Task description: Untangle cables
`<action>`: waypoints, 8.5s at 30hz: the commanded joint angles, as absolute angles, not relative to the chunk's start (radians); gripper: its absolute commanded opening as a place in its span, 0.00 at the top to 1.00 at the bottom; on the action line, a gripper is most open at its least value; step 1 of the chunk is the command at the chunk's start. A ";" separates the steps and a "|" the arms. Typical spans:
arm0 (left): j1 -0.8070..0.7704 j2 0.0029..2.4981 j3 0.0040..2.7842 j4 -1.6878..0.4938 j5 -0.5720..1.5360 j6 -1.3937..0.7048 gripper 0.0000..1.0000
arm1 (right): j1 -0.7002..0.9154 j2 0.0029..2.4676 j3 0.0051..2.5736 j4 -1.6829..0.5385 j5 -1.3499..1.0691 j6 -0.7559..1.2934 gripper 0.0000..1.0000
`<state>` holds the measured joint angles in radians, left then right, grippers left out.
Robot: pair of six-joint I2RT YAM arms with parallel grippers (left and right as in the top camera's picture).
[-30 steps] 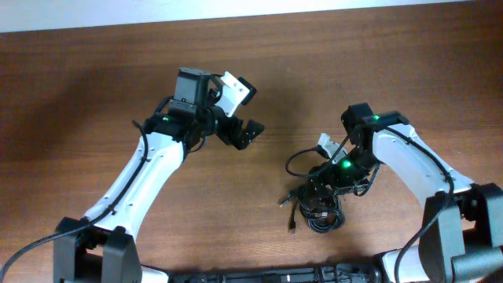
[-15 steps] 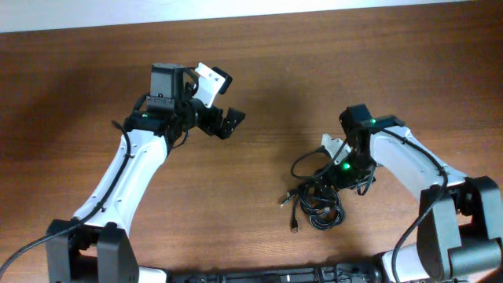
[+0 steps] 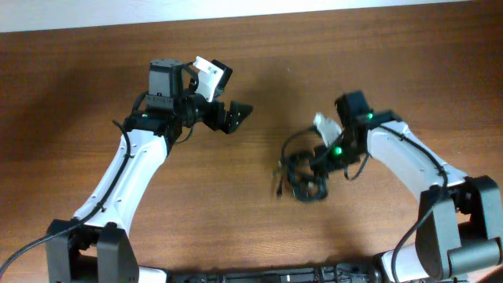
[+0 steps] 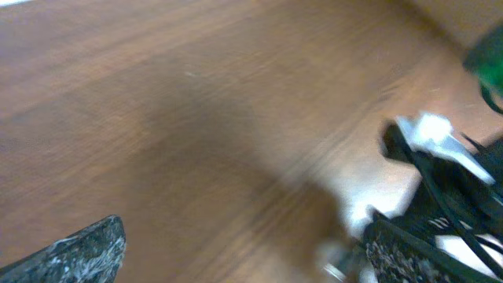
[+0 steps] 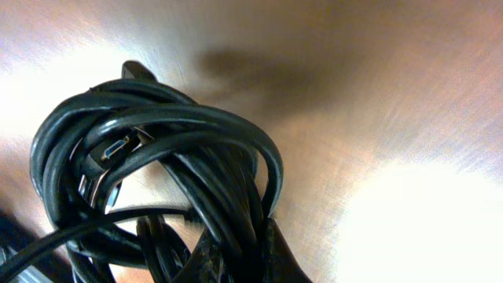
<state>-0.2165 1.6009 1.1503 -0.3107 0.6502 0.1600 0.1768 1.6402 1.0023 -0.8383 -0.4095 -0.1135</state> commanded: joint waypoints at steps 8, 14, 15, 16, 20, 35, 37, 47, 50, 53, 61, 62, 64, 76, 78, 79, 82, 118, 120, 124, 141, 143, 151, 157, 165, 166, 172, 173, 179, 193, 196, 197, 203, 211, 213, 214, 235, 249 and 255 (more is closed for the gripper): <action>-0.215 1.606 1.161 -0.301 1.088 -0.105 0.01 | 0.183 1.492 1.311 -0.777 -0.231 -0.065 0.96; -0.343 1.606 1.161 -0.099 1.060 -0.387 0.01 | 0.183 1.303 1.311 -0.682 -0.231 -0.065 0.96; -0.366 1.606 1.161 -0.053 1.028 -0.444 0.01 | 0.183 1.278 1.311 -0.668 -0.231 -0.066 0.96; -0.387 1.606 1.161 -0.007 0.999 -0.514 0.01 | 0.183 1.263 1.311 -0.657 -0.231 -0.066 0.96; -0.406 1.606 1.161 0.112 0.982 -0.618 0.01 | 0.183 1.246 1.311 -0.631 -0.233 -0.065 0.96; -0.414 1.606 1.161 0.168 1.007 -0.733 0.01 | 0.182 1.246 1.311 -0.664 -0.433 -0.065 0.96; -0.414 1.606 1.161 0.168 1.018 -0.733 0.01 | 0.182 1.246 1.311 -0.656 -0.358 -0.031 0.96; -0.414 1.606 1.161 0.093 0.964 -0.733 0.02 | 0.182 1.245 1.311 -0.593 -0.328 -0.017 0.96; -0.413 1.606 1.161 0.093 0.964 -0.733 0.37 | 0.182 1.245 1.311 -0.592 -0.328 -0.017 0.96; -0.410 1.606 1.161 0.093 0.964 -0.733 0.78 | 0.182 1.245 1.311 -0.592 -0.328 -0.017 0.96; -0.413 1.606 1.161 0.131 0.964 -0.735 0.85 | 0.182 1.245 1.311 -0.607 -0.358 -0.017 0.96; -0.413 1.606 1.161 0.146 0.965 -0.744 0.77 | 0.182 1.245 1.311 -0.606 -0.358 -0.017 0.96; -0.413 1.606 1.161 0.175 0.983 -0.792 0.65 | 0.182 1.245 1.311 -0.605 -0.358 -0.017 0.96; -0.413 1.606 1.161 0.204 0.980 -0.799 1.00 | 0.182 1.245 1.311 -0.605 -0.358 -0.017 0.96; -0.407 1.606 1.161 0.171 0.971 -0.799 1.00 | 0.179 1.244 1.311 -0.602 -0.351 -0.016 0.96; -0.398 1.606 1.161 0.112 0.922 -0.799 1.00 | 0.166 1.242 1.311 -0.593 -0.350 0.017 0.96; -0.332 1.606 1.161 -0.233 0.688 -0.867 1.00 | 0.095 1.219 1.312 -0.579 -0.379 0.065 0.96; -0.288 1.606 1.161 0.591 1.574 -0.109 1.00 | 0.084 1.166 1.312 -0.686 -0.793 -0.473 0.31; -0.300 1.606 1.161 0.591 1.574 -0.112 1.00 | 0.084 1.167 1.312 -0.685 -0.805 -0.555 0.37; -0.305 1.606 1.161 0.591 1.574 -0.119 1.00 | 0.084 1.167 1.312 -0.674 -0.805 -0.684 0.53; -0.236 1.606 1.161 0.598 1.271 -0.373 1.00 | 0.084 1.188 1.312 -0.863 -0.793 -0.673 0.96; -0.226 1.606 1.161 0.561 1.134 -0.438 1.00 | 0.084 1.188 1.312 -0.903 -0.796 -0.673 0.96; -0.236 1.606 1.161 0.536 1.134 -0.478 1.00 | 0.084 1.188 1.312 -0.955 -0.748 -0.673 0.70; -0.231 1.606 1.161 0.577 1.453 -0.432 1.00 | 0.084 1.188 1.312 -0.818 -0.635 -0.673 0.28; -0.267 1.606 1.161 0.633 1.531 -0.432 1.00 | 0.085 1.188 1.312 -0.702 -0.810 -0.777 0.24; -0.290 1.606 1.161 0.663 1.531 -0.432 1.00 | 0.084 1.188 1.312 -0.702 -0.866 -0.817 0.24; -0.333 1.606 1.161 0.777 1.501 -0.432 1.00 | 0.085 1.188 1.312 -0.737 -0.913 -0.838 0.93; -0.333 1.606 1.161 0.776 1.477 -0.433 1.00 | 0.084 1.188 1.312 -0.746 -0.939 -0.838 0.96; -0.300 1.606 1.161 0.775 1.422 -0.526 0.01 | 0.083 1.188 1.312 -0.842 -0.776 -0.705 0.96; -0.349 1.576 1.161 0.665 0.906 -0.530 0.01 | 0.084 1.188 1.312 -0.814 -0.612 -0.316 0.96; -0.351 1.574 1.161 0.509 0.630 -0.439 0.01 | 0.084 1.188 1.312 -0.812 -0.611 -0.297 0.96; -0.351 1.572 1.162 0.472 0.670 -0.344 0.01 | 0.083 1.188 1.312 -0.812 -0.602 -0.297 0.96; -0.353 1.374 1.190 -0.051 0.684 0.243 0.01 | 0.084 1.188 1.312 -0.811 -0.537 -0.297 0.96; -0.382 1.194 1.196 -0.176 0.797 0.380 0.01 | 0.085 1.188 1.312 -0.819 -0.863 -0.496 0.96; -0.430 1.195 1.196 -0.240 0.788 0.511 0.01 | 0.085 1.188 1.312 -0.819 -0.865 -0.501 0.96; -0.458 1.195 1.196 -0.262 0.754 0.553 0.01 | 0.085 1.188 1.312 -0.820 -0.866 -0.513 0.96; -0.591 1.228 1.196 -0.259 0.523 0.577 0.62 | 0.159 1.185 1.312 -0.842 -0.869 -0.684 0.96; -0.591 1.229 1.196 -0.243 0.336 0.451 1.00 | 0.157 1.184 1.312 -0.847 -0.776 -0.672 0.31; -0.591 1.229 1.196 -0.181 0.266 0.213 1.00 | 0.157 1.184 1.312 -0.857 -0.649 -0.595 0.30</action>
